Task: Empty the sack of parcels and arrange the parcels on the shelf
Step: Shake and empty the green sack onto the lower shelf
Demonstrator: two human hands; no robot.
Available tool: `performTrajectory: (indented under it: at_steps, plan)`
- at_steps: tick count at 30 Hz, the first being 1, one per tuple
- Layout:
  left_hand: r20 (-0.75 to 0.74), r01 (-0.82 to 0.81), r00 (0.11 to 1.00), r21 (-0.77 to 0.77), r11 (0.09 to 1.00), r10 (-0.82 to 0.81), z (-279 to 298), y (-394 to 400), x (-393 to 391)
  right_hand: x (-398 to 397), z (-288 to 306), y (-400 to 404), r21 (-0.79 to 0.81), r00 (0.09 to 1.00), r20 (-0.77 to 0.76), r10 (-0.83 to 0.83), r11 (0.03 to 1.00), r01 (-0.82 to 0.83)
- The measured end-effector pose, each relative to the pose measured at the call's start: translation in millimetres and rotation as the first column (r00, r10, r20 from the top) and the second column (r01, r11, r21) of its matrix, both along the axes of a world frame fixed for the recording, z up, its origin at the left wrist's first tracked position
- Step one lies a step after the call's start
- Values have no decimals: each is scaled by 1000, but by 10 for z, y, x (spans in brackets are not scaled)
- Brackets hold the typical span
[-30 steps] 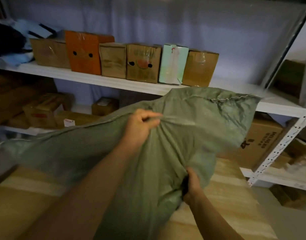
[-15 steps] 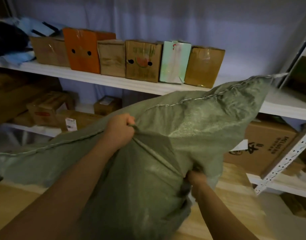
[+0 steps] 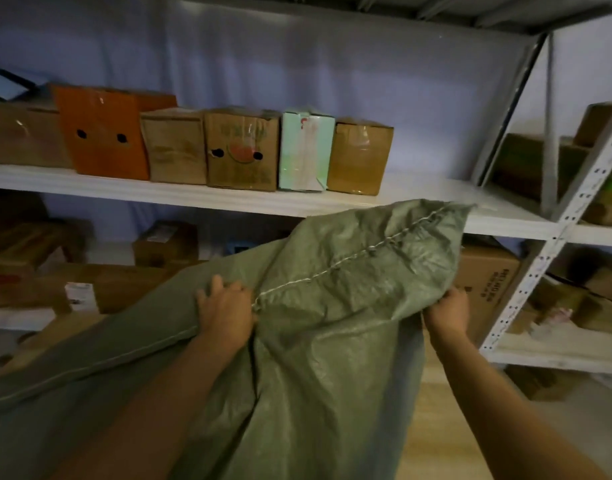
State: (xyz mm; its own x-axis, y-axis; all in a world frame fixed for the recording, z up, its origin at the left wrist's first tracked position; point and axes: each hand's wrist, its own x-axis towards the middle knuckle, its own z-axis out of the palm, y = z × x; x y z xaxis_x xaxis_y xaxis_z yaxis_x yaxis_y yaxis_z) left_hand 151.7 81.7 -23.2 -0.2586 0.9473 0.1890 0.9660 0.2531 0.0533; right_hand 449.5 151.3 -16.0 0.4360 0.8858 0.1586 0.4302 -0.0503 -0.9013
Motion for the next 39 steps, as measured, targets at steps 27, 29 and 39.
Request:
performTrajectory:
  at_steps: [27,29,39]
  plan:
    - [933,-173,360,78,982,-10,664,970,137,29,306,317,-180,836,-542,80,961,-209]
    - [942,-190,336,38,981,29,665,1073,71,55,422,254,-99,716,-678,168,944,-315]
    - [974,-237,227,47,970,8,868,926,173,-26,419,306,-131,883,99,459,885,-446]
